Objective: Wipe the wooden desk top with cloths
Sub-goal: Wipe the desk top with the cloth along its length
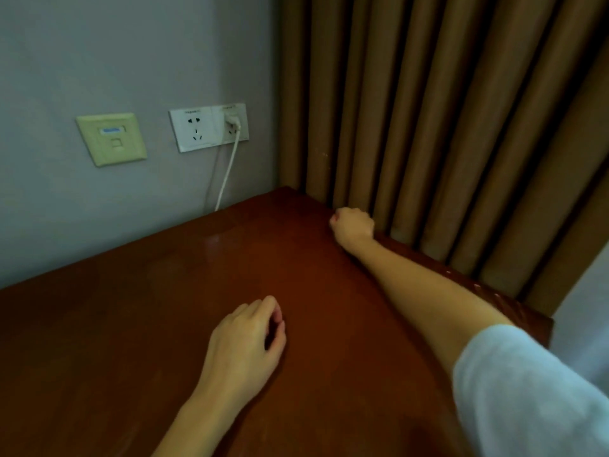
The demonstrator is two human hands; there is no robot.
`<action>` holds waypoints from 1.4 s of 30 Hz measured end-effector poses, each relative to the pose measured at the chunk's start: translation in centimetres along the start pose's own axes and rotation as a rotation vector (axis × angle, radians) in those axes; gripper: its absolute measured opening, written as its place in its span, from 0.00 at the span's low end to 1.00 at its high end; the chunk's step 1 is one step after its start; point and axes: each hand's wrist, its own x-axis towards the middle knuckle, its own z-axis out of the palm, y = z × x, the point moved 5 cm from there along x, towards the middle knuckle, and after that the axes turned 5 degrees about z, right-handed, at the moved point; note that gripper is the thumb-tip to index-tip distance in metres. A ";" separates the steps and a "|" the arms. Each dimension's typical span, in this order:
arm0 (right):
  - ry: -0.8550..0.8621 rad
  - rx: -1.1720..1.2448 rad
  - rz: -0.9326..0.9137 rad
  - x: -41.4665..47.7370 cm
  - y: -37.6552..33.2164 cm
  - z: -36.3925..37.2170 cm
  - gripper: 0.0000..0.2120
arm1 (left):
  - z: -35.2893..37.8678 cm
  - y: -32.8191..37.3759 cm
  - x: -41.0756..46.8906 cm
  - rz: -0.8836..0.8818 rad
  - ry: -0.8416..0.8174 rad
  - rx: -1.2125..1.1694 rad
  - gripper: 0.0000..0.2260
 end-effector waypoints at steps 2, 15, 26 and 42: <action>-0.014 0.028 -0.072 -2.9 -3.5 -0.1 0.15 | 0.0 0.0 -0.1 0.017 0.020 -0.002 0.03; -0.210 0.092 -0.555 -21.5 2.8 -5.9 0.13 | 0.2 -0.3 -0.3 0.015 0.039 -0.009 0.04; -0.004 0.137 -0.173 -10.8 0.8 -3.3 0.13 | 0.3 -0.5 -0.2 0.019 0.028 -0.012 0.04; -0.099 0.140 -0.403 -17.5 7.6 -5.9 0.14 | 0.5 -0.8 -0.2 0.028 0.032 -0.006 0.03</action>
